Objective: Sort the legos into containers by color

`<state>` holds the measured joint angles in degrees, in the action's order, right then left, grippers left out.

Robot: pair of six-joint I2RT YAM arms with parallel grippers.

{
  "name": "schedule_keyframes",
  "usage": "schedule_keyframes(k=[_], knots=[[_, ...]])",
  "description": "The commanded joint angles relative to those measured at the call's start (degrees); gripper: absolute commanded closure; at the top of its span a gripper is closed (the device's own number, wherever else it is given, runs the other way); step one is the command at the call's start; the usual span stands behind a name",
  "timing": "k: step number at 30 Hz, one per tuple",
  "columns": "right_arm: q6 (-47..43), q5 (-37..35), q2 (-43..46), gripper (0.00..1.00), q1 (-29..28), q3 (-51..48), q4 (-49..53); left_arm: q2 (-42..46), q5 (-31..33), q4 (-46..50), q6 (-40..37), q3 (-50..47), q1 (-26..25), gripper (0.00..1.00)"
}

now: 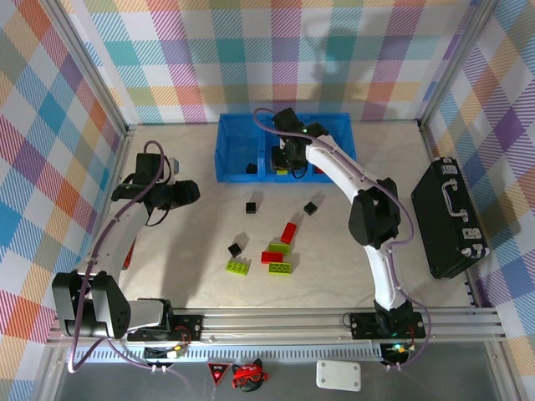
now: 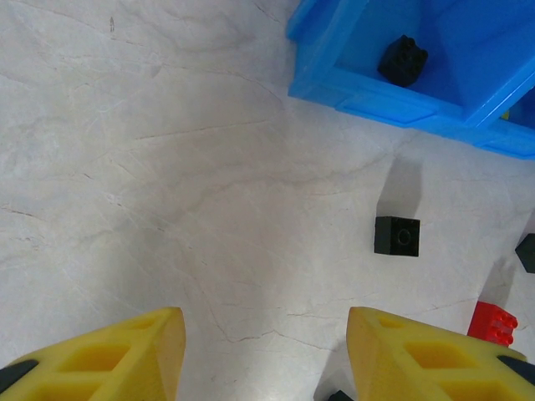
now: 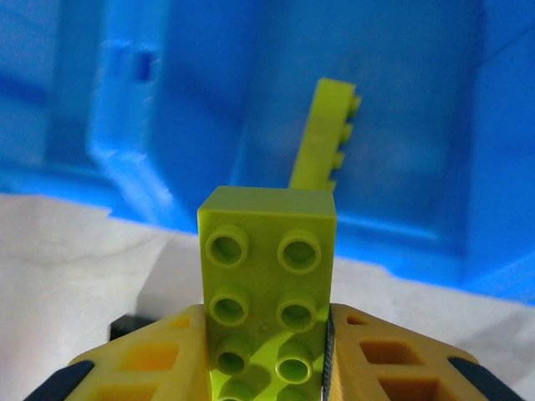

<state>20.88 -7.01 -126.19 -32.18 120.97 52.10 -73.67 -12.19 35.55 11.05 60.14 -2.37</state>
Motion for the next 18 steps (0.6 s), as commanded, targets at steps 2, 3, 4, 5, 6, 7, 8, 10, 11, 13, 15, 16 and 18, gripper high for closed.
schedule_keyframes(k=[2, 3, 4, 5, 6, 7, 8, 10, 11, 13, 15, 16, 18], knots=[[-2.21, -1.63, -5.65, 0.67, 2.18, 5.36, 0.37, -0.65, -0.82, 0.23, -0.5, -0.94, 0.48, 0.46], [-2.52, -2.06, -6.61, 0.67, 2.45, 6.54, 0.28, -0.86, -0.87, 0.22, -0.47, -0.91, 0.53, 0.46], [-2.81, -2.62, -7.81, 0.67, 2.78, 7.94, 0.2, -1.1, -0.92, 0.14, -0.42, -0.95, 0.48, 0.46], [-3.18, -3.11, -8.96, 0.67, 2.92, 9.24, 0.29, -1.34, -0.98, 0.13, -0.46, -0.89, 0.48, 0.46], [-3.41, -3.54, -9.98, 0.67, 3.09, 10.12, 0.29, -1.52, -1.0, 0.13, -0.49, -0.82, 0.53, 0.46], [-3.44, -4.13, -11.06, 0.67, 3.26, 10.83, 0.08, -1.66, -0.89, 0.13, -0.48, -0.79, 0.47, 0.46], [-3.4, -4.86, -12.0, 0.67, 3.4, 10.85, -0.69, -1.78, -0.9, 0.09, -0.5, -0.77, 0.53, 0.46], [-3.22, -5.16, -13.87, 0.67, 3.62, 10.98, -1.99, -2.0, -1.04, 0.02, -0.5, -0.81, 0.53, 0.46], [-3.13, -5.29, -14.81, 0.67, 3.71, 11.22, -2.38, -2.23, -1.27, 0.04, -0.46, -0.73, 0.53, 0.46], [-2.9, -5.39, -16.01, 0.67, 3.77, 11.31, -3.08, -2.33, -1.75, -0.04, -0.28, -0.73, 0.5, 0.46], [-2.44, -5.3, -16.94, 0.66, 3.79, 11.22, -3.71, -2.26, -1.88, -0.13, -0.15, -0.81, 0.52, 0.46], [-2.17, -5.22, -17.27, 0.65, 3.78, 11.23, -3.84, -2.28, -1.88, -0.13, -0.06, -0.83, 0.53, 0.46], [-1.63, -5.21, -17.49, 0.58, 3.72, 11.05, -4.01, -2.28, -1.92, -0.11, 0.07, -0.8, 0.52, 0.46]])
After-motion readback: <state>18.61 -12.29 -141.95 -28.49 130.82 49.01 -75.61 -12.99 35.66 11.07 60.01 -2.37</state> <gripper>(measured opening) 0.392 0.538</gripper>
